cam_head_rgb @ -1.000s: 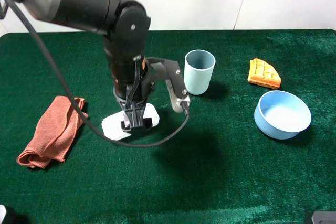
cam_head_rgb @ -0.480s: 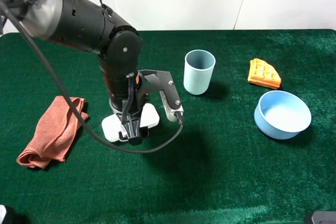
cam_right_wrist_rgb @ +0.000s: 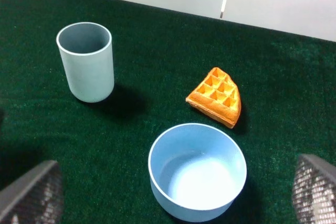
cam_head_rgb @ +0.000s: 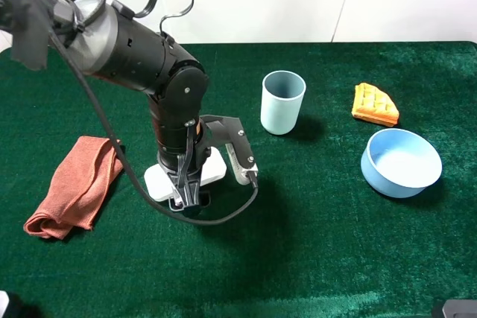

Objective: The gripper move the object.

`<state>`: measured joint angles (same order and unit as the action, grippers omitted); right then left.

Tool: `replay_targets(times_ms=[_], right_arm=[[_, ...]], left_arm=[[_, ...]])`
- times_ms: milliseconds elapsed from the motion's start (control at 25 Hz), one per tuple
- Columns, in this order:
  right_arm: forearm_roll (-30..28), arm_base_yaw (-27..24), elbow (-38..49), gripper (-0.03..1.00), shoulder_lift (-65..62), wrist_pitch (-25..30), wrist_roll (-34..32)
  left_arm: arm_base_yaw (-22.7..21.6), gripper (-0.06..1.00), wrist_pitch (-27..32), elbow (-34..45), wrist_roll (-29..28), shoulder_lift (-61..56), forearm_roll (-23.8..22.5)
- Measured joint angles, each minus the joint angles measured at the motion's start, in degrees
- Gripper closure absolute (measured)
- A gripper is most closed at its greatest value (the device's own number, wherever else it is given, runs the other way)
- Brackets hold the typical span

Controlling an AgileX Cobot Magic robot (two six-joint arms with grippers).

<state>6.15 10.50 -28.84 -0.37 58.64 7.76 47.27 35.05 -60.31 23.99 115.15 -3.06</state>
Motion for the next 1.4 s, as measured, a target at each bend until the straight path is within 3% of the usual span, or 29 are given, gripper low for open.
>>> replay_targets(times_ms=[240,320,480,1400], right_arm=[[0.0,0.0,0.0,0.30,0.0,0.0,0.0],[0.0,0.0,0.0,0.30,0.0,0.0,0.0],[0.0,0.0,0.0,0.30,0.0,0.0,0.0],[0.0,0.0,0.0,0.30,0.0,0.0,0.0]], left_arm=[[0.0,0.00,0.0,0.0,-1.6,0.0,0.0],[0.0,0.07,0.0,0.0,-1.7,0.0,-0.1],[0.0,0.33,-0.6,0.0,-1.9,0.0,-0.8],[0.0,0.33,0.0,0.0,-1.9,0.0,-0.7]])
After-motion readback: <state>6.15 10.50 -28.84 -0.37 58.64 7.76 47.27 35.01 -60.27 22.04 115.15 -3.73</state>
